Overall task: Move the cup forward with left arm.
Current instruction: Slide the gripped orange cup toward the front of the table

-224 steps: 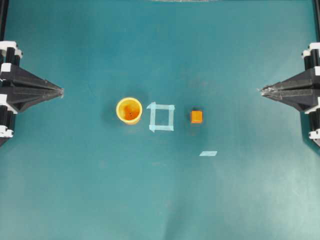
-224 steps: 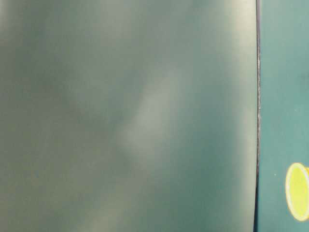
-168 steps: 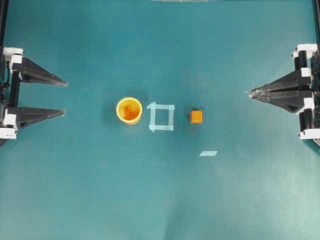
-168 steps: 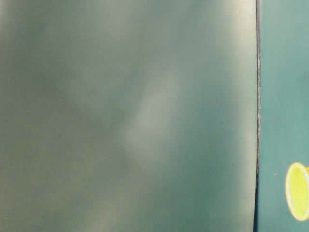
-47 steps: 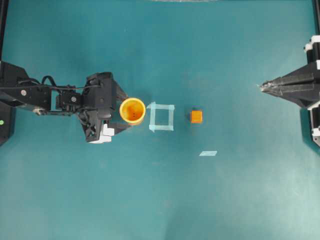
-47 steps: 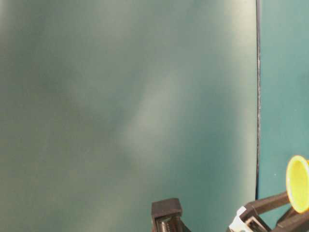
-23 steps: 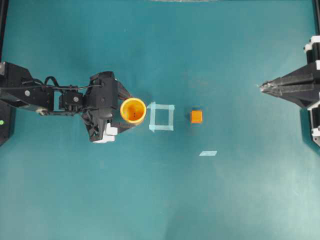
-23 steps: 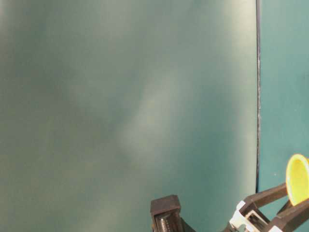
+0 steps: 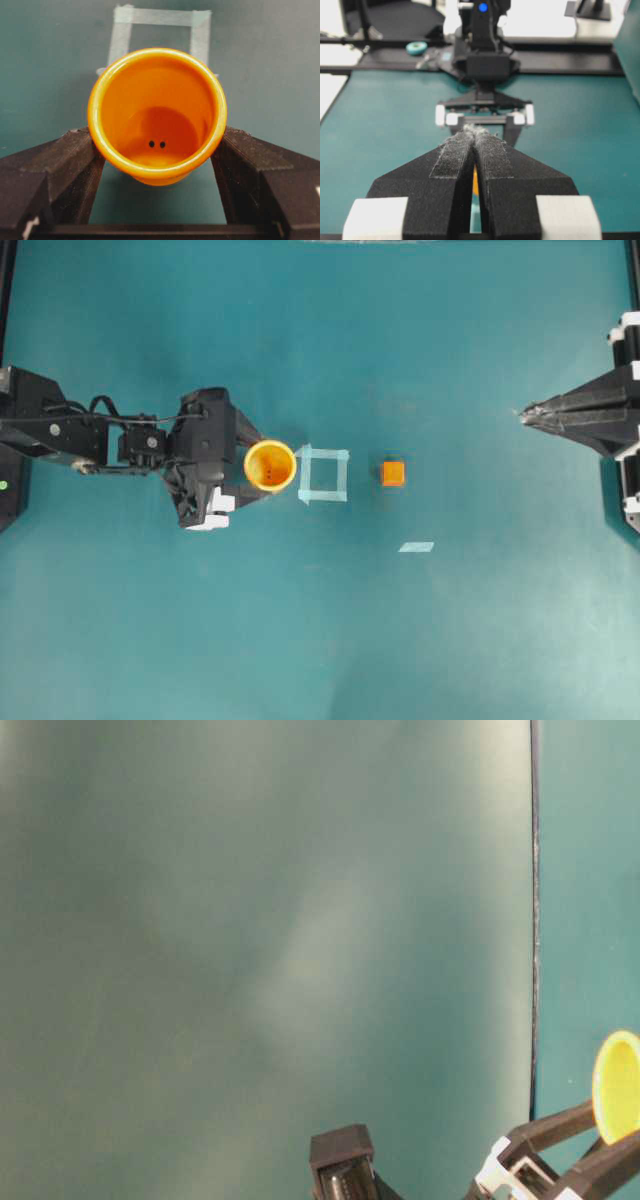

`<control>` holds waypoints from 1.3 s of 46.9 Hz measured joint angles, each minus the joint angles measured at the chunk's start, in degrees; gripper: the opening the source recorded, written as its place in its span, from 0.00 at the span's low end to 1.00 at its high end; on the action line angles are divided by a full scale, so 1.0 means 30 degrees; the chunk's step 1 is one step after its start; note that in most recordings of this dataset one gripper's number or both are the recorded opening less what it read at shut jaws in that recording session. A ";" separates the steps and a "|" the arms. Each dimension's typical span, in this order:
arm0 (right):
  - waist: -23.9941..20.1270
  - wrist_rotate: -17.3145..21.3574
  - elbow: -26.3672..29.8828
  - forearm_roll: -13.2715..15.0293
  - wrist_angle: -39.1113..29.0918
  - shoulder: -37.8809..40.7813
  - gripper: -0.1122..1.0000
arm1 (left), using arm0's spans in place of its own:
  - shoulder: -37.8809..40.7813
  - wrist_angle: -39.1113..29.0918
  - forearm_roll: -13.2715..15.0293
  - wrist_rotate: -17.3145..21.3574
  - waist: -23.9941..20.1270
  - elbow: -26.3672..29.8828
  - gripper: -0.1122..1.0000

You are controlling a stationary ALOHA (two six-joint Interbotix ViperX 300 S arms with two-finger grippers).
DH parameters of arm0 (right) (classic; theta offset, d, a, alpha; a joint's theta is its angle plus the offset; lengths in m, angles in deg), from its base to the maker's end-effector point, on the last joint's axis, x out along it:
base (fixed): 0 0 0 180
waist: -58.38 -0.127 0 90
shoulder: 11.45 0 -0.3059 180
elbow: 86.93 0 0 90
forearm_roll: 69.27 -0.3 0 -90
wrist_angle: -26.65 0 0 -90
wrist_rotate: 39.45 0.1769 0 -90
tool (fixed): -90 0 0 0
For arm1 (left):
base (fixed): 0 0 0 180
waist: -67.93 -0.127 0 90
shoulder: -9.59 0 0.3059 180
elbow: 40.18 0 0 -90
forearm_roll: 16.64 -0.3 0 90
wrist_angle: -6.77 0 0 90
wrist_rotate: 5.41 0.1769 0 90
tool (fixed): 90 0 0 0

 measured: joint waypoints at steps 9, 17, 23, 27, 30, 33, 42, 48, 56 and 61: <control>0.0000 0.0000 0.0000 0.0000 0.0029 0.0000 0.10 | -0.0381 0.0029 0.0000 0.0000 0.0908 -0.0088 0.69; 0.0000 0.0000 0.0000 0.0000 0.0000 0.0000 0.10 | -0.0732 0.0000 0.0000 -0.0059 0.1699 -0.0146 0.69; 0.0000 0.0000 0.0000 0.0000 0.0000 0.0000 0.10 | -0.1025 0.0000 0.0000 -0.0059 0.2607 -0.0146 0.69; 0.0000 0.0000 0.0000 0.0000 -0.0029 0.0000 0.10 | -0.1055 0.0000 0.0000 -0.0117 0.3164 -0.0146 0.69; 0.0000 0.0000 0.0000 -0.0029 -0.0146 0.0000 0.10 | -0.1055 0.0029 0.0029 -0.0293 0.3604 -0.0146 0.69; 0.0000 0.0000 0.0000 0.0000 -0.0234 0.0000 0.10 | -0.1084 0.0000 0.0000 -0.0264 0.4102 -0.0146 0.69; 0.0000 0.0000 0.0029 0.0000 -0.0381 0.0000 0.10 | -0.1084 0.0000 0.0146 -0.0381 0.5801 -0.0176 0.69; 0.0000 0.0000 0.0029 -0.0029 -0.0352 -0.0029 0.10 | -0.1084 0.0000 0.0322 -0.0498 0.6855 -0.0059 0.69; 0.0000 0.0000 0.0029 0.0000 -0.0352 0.0000 0.10 | -0.0791 0.0029 0.0439 -0.0498 0.8145 0.0498 0.69; 0.0000 0.0000 0.0029 0.0000 -0.0352 0.0000 0.10 | -0.0557 0.0000 0.0439 -0.0762 0.8701 0.0908 0.69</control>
